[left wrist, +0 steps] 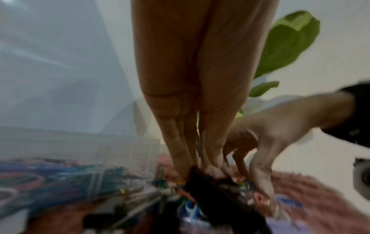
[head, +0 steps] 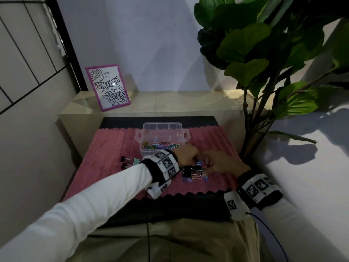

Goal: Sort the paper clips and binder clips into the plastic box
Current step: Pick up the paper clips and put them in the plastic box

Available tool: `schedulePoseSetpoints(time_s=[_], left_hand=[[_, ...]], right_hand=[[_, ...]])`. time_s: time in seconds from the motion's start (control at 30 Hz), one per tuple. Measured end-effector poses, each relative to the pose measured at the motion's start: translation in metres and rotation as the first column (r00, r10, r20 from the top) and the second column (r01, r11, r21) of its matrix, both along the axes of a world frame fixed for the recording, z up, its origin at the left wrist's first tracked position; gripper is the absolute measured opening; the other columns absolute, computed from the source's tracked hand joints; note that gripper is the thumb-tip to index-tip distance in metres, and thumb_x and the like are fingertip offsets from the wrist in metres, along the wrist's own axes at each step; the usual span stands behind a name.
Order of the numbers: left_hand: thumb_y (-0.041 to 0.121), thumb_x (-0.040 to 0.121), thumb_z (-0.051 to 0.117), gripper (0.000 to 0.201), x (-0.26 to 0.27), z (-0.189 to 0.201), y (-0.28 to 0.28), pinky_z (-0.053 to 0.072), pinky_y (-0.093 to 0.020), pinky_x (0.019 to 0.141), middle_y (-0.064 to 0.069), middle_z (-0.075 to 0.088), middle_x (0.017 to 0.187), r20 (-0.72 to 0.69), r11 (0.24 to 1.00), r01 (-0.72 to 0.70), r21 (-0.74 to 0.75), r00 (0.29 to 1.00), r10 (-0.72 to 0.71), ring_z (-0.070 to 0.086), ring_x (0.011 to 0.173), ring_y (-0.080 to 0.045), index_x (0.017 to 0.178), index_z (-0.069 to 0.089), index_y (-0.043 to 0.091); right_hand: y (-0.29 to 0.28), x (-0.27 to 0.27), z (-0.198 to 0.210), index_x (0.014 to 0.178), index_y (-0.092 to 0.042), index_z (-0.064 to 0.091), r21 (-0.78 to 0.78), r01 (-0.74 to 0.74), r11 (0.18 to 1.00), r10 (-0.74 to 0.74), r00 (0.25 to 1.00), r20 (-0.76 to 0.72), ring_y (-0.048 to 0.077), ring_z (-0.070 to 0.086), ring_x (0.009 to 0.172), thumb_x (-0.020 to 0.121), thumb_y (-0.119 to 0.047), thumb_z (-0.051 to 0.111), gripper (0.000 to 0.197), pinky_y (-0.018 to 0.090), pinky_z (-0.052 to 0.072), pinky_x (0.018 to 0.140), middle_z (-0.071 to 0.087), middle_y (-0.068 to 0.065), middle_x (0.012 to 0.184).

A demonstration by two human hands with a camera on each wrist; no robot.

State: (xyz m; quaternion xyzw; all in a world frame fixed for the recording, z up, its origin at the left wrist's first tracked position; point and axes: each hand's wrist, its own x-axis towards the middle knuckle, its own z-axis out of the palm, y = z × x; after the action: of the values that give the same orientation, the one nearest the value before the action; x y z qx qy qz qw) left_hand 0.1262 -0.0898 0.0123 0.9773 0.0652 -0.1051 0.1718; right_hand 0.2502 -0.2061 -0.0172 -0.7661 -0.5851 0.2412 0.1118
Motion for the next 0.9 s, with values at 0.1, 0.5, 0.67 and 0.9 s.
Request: schedulePoseSetpoints(time_s=[0.1,0.5,0.67,0.9], left_hand=[[0.007,0.082,0.059,0.029,0.014,-0.009,-0.006,0.052,-0.040,0.085,-0.018,0.065,0.109,-0.028,0.997,-0.032,0.065,0.999,0.034,0.062,0.101,-0.031,0.110,0.058,-0.002],[0.010,0.083,0.062,0.016,0.013,-0.002,0.008,0.043,-0.025,0.074,-0.006,0.065,0.087,0.057,0.990,-0.084,-0.117,0.994,0.091,0.059,0.079,-0.018,0.096,0.067,0.002],[0.012,0.086,0.059,0.014,-0.001,0.011,0.023,0.041,-0.008,0.053,-0.006,0.068,0.084,0.124,0.946,-0.171,-0.276,0.970,0.211,0.059,0.062,-0.010,0.095,0.066,0.003],[0.006,0.084,0.061,0.018,-0.036,0.029,0.065,0.048,-0.006,0.050,-0.011,0.067,0.080,0.200,0.845,-0.312,-0.434,0.881,0.428,0.059,0.045,0.007,0.099,0.065,-0.004]], right_hand=[[-0.007,0.003,-0.003,0.112,-0.009,0.056,0.052,0.042,0.998,-0.037,0.995,-0.096,0.009,0.055,0.079,0.065,-0.016,0.082,0.055,0.012,0.041,0.068,0.059,-0.005,0.088],[-0.021,0.012,-0.011,0.072,-0.016,0.064,0.176,0.305,0.936,-0.221,0.898,-0.380,-0.003,0.059,0.052,0.075,0.001,0.070,0.018,0.013,0.048,0.051,0.064,0.001,0.066],[-0.019,0.009,-0.008,0.070,-0.016,0.065,0.238,0.387,0.891,-0.233,0.839,-0.492,0.001,0.059,0.054,0.076,0.000,0.069,0.018,0.016,0.047,0.054,0.065,-0.004,0.060],[0.004,-0.004,0.008,0.074,-0.008,0.064,0.248,0.438,0.864,-0.211,0.762,-0.612,0.008,0.061,0.056,0.082,0.001,0.064,0.012,0.018,0.053,0.053,0.065,0.001,0.063]])
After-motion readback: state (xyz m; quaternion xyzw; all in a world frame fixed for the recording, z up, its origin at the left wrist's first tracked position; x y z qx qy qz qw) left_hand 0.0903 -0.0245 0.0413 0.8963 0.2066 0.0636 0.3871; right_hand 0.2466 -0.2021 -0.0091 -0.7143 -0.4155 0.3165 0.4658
